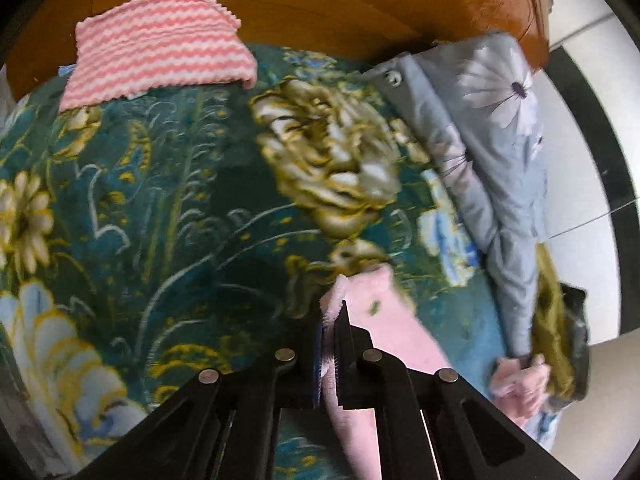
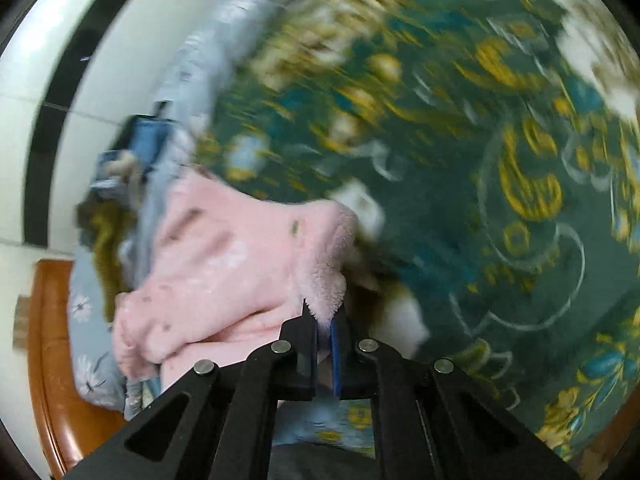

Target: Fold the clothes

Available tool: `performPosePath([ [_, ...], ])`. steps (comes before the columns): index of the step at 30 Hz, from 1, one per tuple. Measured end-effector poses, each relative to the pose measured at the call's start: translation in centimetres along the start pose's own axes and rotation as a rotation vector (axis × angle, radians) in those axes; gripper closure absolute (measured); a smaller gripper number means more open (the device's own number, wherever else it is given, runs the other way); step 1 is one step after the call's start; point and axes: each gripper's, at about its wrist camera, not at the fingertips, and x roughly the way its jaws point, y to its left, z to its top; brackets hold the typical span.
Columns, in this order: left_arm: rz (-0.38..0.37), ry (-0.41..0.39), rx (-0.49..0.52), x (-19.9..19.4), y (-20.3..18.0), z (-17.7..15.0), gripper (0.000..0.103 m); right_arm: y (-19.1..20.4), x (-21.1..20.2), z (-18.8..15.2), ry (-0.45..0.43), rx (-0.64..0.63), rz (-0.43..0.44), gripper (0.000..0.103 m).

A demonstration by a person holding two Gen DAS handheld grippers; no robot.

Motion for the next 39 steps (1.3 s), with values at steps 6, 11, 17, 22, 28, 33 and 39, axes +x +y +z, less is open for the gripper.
performPosePath([
  [6, -0.002, 0.035, 0.048, -0.7, -0.2, 0.4, 0.094, 1.4, -0.8, -0.3, 0.002, -0.07, -0.035, 0.097],
  [11, 0.034, 0.011, 0.088, -2.6, -0.5, 0.9, 0.068, 1.4, -2.8, 0.1, -0.034, -0.116, -0.087, 0.089],
  [17, 0.057, -0.019, 0.285, -3.8, -6.6, -0.1, 0.061, 1.1, -5.9, 1.8, -0.117, -0.136, -0.147, 0.082],
  [22, -0.01, 0.034, 0.682, -2.3, -19.9, -6.0, 0.054, 6.5, -4.0, 2.0, -0.115, -0.202, -0.026, 0.075],
  [28, -0.136, 0.102, 1.141, 1.3, -35.1, -17.8, 0.037, 15.2, 1.9, -0.1, -0.011, -0.391, 0.109, 0.064],
  [33, -0.076, 0.138, 1.511, 6.9, -42.7, -27.6, 0.036, 19.7, 7.2, -2.5, 0.08, -0.478, 0.182, 0.063],
  [39, 0.085, 0.062, 1.847, 13.3, -44.6, -33.3, 0.036, 20.7, 11.4, -4.1, 0.167, -0.495, 0.208, 0.063],
])
